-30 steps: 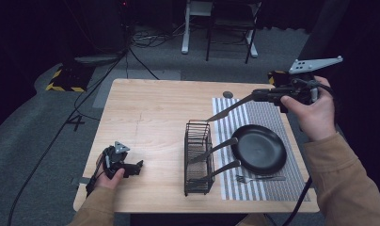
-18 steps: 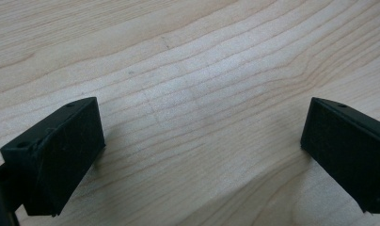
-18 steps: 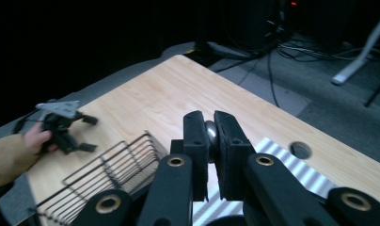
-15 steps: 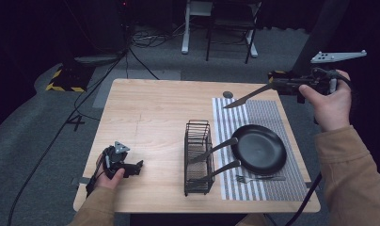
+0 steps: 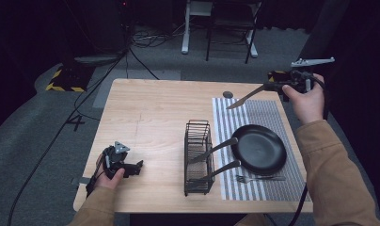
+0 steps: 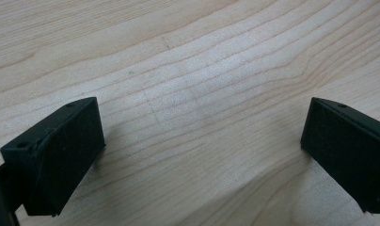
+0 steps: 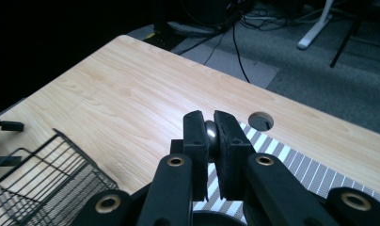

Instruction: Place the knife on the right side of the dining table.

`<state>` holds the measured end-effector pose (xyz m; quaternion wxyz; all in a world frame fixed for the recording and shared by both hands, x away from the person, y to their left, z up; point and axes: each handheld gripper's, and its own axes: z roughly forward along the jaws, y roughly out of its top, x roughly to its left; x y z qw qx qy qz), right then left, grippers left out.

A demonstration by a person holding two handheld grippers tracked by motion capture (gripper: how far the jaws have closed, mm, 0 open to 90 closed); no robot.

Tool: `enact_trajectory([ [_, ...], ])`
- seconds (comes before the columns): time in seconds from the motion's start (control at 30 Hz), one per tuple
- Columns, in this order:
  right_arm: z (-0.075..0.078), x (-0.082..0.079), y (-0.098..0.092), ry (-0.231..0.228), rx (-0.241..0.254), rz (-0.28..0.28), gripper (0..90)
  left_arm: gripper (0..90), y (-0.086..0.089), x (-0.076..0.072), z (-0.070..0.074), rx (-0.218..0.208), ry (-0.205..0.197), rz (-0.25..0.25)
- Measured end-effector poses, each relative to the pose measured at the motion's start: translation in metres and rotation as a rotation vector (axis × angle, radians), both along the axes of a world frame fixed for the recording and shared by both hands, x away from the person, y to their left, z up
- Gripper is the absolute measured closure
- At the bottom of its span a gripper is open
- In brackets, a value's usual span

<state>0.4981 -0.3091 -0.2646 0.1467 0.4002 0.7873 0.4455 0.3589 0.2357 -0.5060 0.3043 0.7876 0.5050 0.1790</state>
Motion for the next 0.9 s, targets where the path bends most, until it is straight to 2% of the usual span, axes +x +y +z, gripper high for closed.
enact_trajectory([
  [0.17,-0.020,0.014,-0.002,0.044,-0.006,-0.020,84.4,0.2,0.000,0.000,0.000,0.000,0.000,0.000],
  [0.2,-0.020,0.014,-0.002,0.044,-0.006,-0.020,84.4,0.2,0.000,0.000,0.000,0.000,0.000,0.000],
  [0.23,-0.028,0.017,-0.003,0.054,-0.010,-0.028,84.4,0.2,0.000,0.000,0.000,-0.001,0.000,0.001],
  [0.43,-0.044,0.023,-0.006,0.080,0.004,-0.045,84.4,0.2,0.000,0.000,0.000,0.000,0.000,0.000],
  [0.73,-0.052,0.023,-0.007,0.097,0.017,-0.047,84.3,0.2,0.000,0.000,0.000,0.000,0.000,0.000],
  [0.9,-0.053,0.024,-0.009,0.073,0.033,-0.065,84.3,0.2,0.000,0.000,0.000,0.000,0.000,0.000],
])
